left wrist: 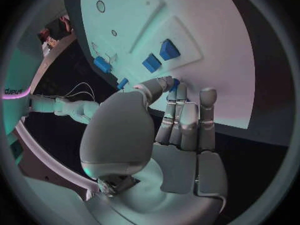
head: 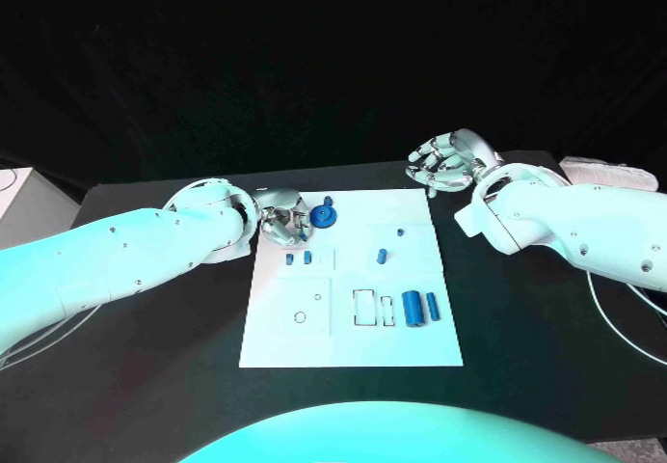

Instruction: Assemble the parts on the task board

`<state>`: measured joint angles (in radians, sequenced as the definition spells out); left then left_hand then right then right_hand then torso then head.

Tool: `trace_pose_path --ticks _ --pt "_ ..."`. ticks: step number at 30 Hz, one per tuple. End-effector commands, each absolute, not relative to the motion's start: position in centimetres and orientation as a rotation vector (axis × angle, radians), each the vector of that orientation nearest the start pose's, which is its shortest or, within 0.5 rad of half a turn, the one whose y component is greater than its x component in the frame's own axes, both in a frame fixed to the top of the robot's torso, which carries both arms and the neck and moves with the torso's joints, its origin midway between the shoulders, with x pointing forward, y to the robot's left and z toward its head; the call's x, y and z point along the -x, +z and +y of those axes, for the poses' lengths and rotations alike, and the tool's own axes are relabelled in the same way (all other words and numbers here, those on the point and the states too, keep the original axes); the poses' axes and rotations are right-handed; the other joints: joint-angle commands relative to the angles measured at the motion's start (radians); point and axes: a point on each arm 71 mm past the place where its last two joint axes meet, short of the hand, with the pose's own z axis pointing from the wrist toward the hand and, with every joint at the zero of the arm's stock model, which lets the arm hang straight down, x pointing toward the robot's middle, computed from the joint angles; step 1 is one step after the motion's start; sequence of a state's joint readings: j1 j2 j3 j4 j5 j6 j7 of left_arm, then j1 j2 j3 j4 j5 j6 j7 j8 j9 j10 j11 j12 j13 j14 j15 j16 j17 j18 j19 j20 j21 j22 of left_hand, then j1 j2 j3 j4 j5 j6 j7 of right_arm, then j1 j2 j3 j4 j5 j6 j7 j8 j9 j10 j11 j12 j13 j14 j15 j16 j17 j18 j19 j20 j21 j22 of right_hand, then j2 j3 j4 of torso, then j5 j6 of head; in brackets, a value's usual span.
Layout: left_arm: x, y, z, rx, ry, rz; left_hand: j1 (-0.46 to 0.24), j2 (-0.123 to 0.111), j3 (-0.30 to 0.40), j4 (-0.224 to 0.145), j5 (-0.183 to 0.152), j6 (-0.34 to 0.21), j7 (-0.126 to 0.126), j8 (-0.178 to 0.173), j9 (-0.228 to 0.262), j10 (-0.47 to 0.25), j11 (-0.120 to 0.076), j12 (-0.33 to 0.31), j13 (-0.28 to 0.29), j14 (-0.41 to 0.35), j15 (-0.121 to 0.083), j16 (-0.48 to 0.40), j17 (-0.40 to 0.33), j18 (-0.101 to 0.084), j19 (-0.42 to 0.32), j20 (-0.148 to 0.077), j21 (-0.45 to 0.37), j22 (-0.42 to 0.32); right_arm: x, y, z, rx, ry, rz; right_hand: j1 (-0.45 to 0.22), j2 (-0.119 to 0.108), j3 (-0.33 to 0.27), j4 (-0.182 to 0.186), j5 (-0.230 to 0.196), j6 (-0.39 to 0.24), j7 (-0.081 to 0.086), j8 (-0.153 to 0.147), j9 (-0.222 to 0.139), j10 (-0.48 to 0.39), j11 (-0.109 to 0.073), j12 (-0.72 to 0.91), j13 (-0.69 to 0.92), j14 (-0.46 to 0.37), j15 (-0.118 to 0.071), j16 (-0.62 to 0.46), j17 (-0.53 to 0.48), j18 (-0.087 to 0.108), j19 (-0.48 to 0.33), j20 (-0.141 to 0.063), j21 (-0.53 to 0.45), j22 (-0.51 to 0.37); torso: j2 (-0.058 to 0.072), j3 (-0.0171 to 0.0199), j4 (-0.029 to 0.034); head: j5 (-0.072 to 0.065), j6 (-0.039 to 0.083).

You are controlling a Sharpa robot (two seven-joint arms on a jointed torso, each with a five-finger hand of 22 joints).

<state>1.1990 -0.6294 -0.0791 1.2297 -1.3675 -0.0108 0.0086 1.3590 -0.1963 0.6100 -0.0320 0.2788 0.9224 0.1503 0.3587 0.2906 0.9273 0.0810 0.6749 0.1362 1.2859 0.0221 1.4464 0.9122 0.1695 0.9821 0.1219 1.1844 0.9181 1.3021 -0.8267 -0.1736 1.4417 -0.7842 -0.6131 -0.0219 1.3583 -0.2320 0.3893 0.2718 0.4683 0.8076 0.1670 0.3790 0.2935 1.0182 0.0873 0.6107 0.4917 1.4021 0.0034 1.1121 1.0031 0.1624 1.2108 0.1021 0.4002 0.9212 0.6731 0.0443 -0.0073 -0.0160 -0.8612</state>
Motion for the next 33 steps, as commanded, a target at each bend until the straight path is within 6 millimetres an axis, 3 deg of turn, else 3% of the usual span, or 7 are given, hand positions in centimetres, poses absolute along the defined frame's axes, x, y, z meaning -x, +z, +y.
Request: trace_pose_path --ticks 1,10,33 --pt "-51.74 -23.6 16.4 -0.254 -0.708 1.999 -0.004 -0.009 0.006 -0.001 0.0 -0.018 0.002 -0.016 -0.004 -0.003 0.007 -0.006 -0.001 -0.007 0.001 -0.003 -0.006 -0.007 -0.006 0.002 -0.003 -0.003 -50.86 -17.98 -23.84 -0.521 0.783 1.541 -0.008 -0.005 0.003 0.0 -0.002 0.004 0.0 0.0 -0.001 0.0 -0.006 -0.004 -0.001 -0.005 -0.001 -0.004 -0.001 0.018 0.008 0.001 -0.006 -0.001 0.0 -0.0002 -0.0005 0.001 0.001" --pt "-51.77 -23.55 16.57 -0.244 -0.702 1.99 -0.009 -0.017 0.004 0.0 -0.001 -0.046 0.001 -0.04 -0.01 -0.013 0.009 -0.01 0.001 -0.014 0.004 -0.004 -0.015 -0.005 -0.014 0.006 -0.009 -0.01 -50.86 -17.99 -23.92 -0.523 0.78 1.538 -0.009 -0.005 0.003 0.0 -0.002 0.002 0.001 -0.002 -0.002 -0.002 -0.005 -0.007 -0.004 -0.006 0.0 -0.006 -0.003 0.018 0.008 0.002 -0.008 -0.001 0.001 0.0001 -0.0008 0.0 0.001" --pt "-51.71 -23.56 17.33 -0.228 -0.677 1.995 -0.014 -0.028 -0.002 0.0 -0.001 -0.053 -0.005 -0.049 -0.011 -0.026 0.013 -0.006 0.007 -0.014 0.007 -0.002 -0.013 -0.005 -0.014 0.008 -0.01 -0.011 -50.86 -18.09 -24.04 -0.525 0.776 1.545 -0.012 -0.006 0.004 -0.001 -0.002 0.0 0.005 -0.002 -0.004 -0.016 0.0 -0.028 -0.023 -0.009 0.003 -0.01 -0.005 0.017 0.007 0.004 -0.013 -0.002 0.0 0.0002 -0.001 -0.001 0.0"
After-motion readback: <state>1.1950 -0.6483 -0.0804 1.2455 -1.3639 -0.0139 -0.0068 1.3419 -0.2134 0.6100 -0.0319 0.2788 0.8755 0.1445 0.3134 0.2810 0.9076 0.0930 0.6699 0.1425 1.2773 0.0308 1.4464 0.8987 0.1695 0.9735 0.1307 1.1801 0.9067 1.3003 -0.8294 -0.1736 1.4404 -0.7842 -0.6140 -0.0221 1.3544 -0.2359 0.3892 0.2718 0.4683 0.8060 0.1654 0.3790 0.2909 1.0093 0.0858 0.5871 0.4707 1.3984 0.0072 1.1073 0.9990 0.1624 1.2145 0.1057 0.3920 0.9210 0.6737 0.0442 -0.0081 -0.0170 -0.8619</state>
